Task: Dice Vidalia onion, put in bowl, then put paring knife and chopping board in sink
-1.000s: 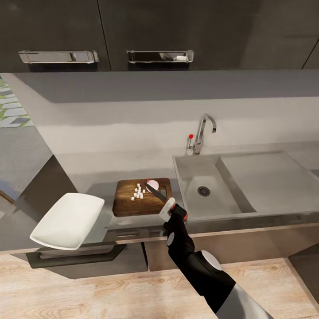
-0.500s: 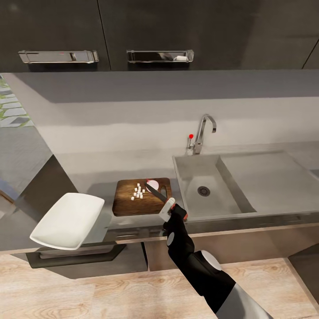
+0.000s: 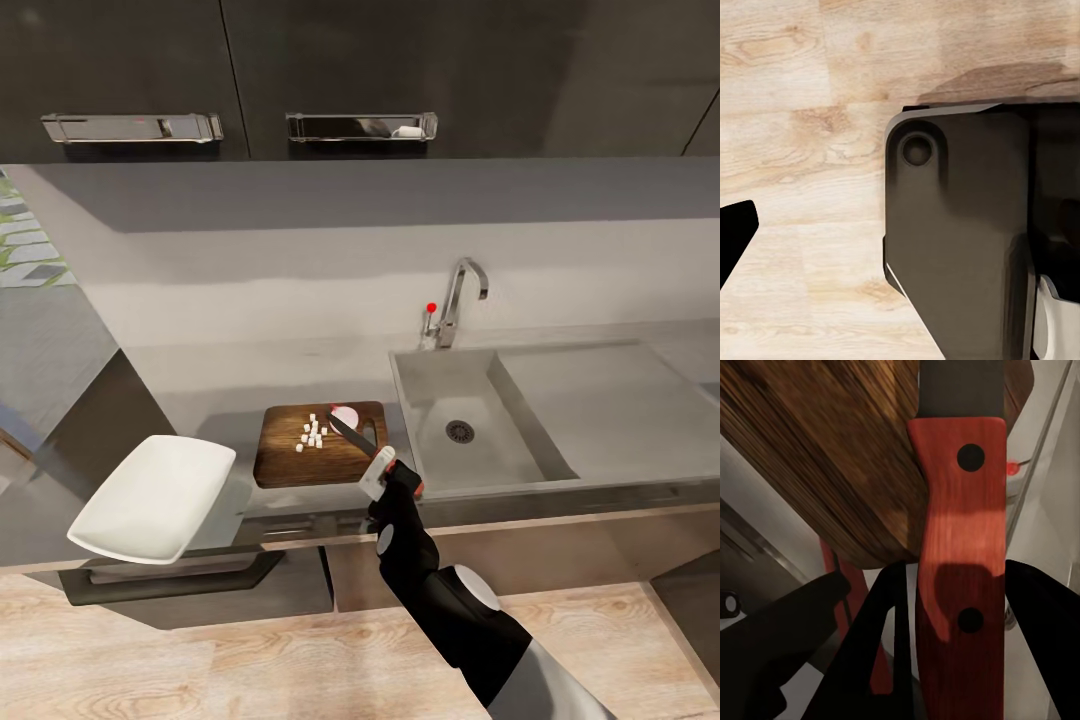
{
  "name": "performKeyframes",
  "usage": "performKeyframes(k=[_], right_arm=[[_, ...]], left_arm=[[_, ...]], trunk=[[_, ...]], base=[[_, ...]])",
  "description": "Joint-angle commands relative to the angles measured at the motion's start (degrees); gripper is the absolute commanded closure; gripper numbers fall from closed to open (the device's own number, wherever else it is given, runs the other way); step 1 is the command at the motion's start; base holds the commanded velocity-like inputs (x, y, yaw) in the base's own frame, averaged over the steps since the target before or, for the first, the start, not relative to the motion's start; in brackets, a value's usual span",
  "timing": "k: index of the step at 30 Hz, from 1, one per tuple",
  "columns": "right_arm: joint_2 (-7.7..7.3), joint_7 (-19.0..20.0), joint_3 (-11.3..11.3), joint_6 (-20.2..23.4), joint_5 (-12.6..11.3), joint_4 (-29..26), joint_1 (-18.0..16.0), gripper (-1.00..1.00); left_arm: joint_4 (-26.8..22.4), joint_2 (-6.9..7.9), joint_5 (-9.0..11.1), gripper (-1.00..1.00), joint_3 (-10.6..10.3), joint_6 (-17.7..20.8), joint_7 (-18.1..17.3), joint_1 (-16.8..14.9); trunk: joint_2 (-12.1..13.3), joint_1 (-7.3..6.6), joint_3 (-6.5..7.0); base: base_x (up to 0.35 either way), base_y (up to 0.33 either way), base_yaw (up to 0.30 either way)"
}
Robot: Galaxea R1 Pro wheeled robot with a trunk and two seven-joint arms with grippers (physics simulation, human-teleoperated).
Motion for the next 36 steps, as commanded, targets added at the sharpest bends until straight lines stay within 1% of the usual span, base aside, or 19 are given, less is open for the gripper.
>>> performKeyframes(k=[1, 12, 36], right_arm=[[-0.02, -0.2, 0.2, 0.2, -2.1, 0.6, 0.0, 1.0], [-0.05, -0.2, 0.2, 0.2, -2.1, 0.6, 0.0, 1.0], [-0.06, -0.2, 0.2, 0.2, -2.1, 0.6, 0.0, 1.0]], left_arm=[[-0.1, 0.09, 0.6, -1.0, -0.4, -0.2, 0.4, 0.0], [0.6, 0.09, 0.6, -1.0, -0.4, -0.2, 0.4, -0.1], [0.7, 0.09, 0.6, -1.0, -0.4, -0.2, 0.4, -0.1]], trunk=[[-0.1, 0.05, -0.1], [-0.1, 0.05, -0.01], [-0.1, 0.05, 2.1]], base=[[0.0, 0.0, 0.0], [0.0, 0.0, 0.0], [0.0, 0.0, 0.0]])
